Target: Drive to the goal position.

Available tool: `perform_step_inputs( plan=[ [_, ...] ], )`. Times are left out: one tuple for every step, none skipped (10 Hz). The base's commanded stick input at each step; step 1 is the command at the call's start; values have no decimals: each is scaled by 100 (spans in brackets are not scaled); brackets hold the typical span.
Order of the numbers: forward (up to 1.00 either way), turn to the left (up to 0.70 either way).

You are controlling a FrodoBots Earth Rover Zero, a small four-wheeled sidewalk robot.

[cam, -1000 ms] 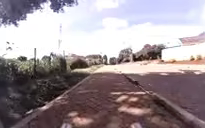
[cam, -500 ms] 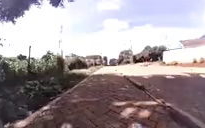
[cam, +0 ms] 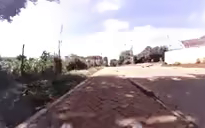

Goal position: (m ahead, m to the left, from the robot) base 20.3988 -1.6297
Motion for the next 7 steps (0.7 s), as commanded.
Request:
perform_step_inputs(
  plan=[
    [100, -11],
    [100, -4],
    [100, -10],
    [100, -20],
    [100, -13],
    [100, -5],
    [100, -9]
  ],
)
